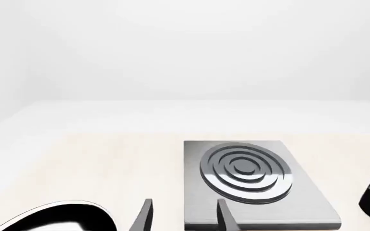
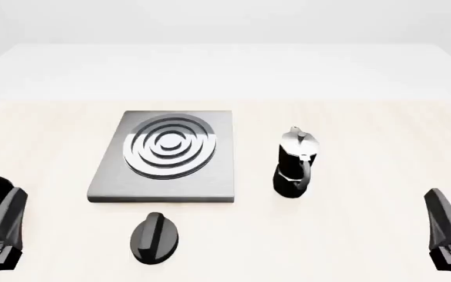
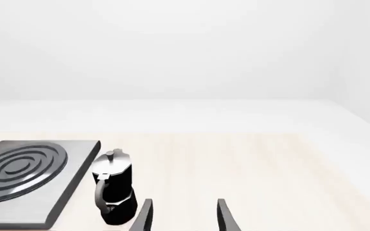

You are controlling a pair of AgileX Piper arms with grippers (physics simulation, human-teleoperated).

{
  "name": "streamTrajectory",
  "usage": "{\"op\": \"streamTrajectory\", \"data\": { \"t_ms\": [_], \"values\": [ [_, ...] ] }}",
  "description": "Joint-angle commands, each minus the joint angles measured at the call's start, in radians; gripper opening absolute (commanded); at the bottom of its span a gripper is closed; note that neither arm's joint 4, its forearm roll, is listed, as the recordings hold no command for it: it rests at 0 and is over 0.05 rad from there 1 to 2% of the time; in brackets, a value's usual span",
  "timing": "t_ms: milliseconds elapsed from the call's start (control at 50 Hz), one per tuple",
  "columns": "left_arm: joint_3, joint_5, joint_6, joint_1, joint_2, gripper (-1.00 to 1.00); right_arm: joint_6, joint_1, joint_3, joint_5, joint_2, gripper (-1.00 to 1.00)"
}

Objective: Turn on the stove and put the moka pot on it.

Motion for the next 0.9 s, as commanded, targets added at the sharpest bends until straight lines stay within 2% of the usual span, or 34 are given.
{"op": "streamTrajectory", "data": {
  "t_ms": [20, 120, 200, 220, 260, 300, 380, 400, 420, 440, 480, 580, 620, 660, 740, 900],
  "values": [
    [-0.011, 0.006, -0.009, 0.006, 0.021, 1.00, -0.003, 0.000, -0.002, 0.006, 0.008, 1.00],
    [-0.016, 0.033, 0.013, -0.004, -0.004, 1.00, -0.008, -0.004, -0.001, -0.006, 0.028, 1.00],
    [-0.033, 0.035, 0.021, -0.026, 0.032, 1.00, -0.009, -0.004, -0.002, -0.007, 0.029, 1.00],
    [-0.048, 0.048, 0.040, -0.042, 0.035, 1.00, -0.009, -0.006, -0.002, -0.006, 0.029, 1.00],
    [-0.069, 0.040, 0.035, -0.068, 0.097, 1.00, -0.010, -0.006, -0.002, -0.002, 0.025, 1.00],
    [-0.091, 0.062, 0.061, -0.092, 0.091, 1.00, -0.013, -0.002, -0.001, 0.001, 0.024, 1.00],
    [-0.143, 0.042, 0.098, -0.089, 0.218, 1.00, -0.015, -0.001, -0.001, 0.005, 0.023, 1.00],
    [-0.165, 0.029, 0.104, -0.139, 0.294, 1.00, -0.013, -0.002, -0.001, 0.007, 0.019, 1.00],
    [-0.188, 0.038, 0.077, -0.161, 0.330, 1.00, -0.013, -0.001, 0.000, 0.010, 0.016, 1.00],
    [-0.211, 0.054, 0.058, -0.182, 0.356, 1.00, -0.012, -0.001, 0.000, 0.013, 0.014, 1.00],
    [-0.249, 0.088, 0.089, -0.200, 0.355, 1.00, -0.012, 0.001, 0.000, 0.016, 0.012, 1.00],
    [-0.340, 0.130, 0.099, -0.255, 0.459, 1.00, -0.012, 0.009, 0.001, 0.017, 0.022, 1.00],
    [-0.374, 0.132, 0.089, -0.286, 0.553, 1.00, -0.011, 0.009, 0.001, 0.017, 0.023, 1.00],
    [-0.397, 0.143, 0.119, -0.296, 0.572, 1.00, -0.010, 0.009, 0.001, 0.019, 0.020, 1.00],
    [-0.445, 0.164, 0.118, -0.336, 0.650, 1.00, -0.008, 0.010, 0.001, 0.033, 0.008, 1.00],
    [-0.525, 0.205, 0.067, -0.392, 0.821, 1.00, -0.001, 0.008, 0.001, 0.044, 0.004, 1.00]
  ]
}}
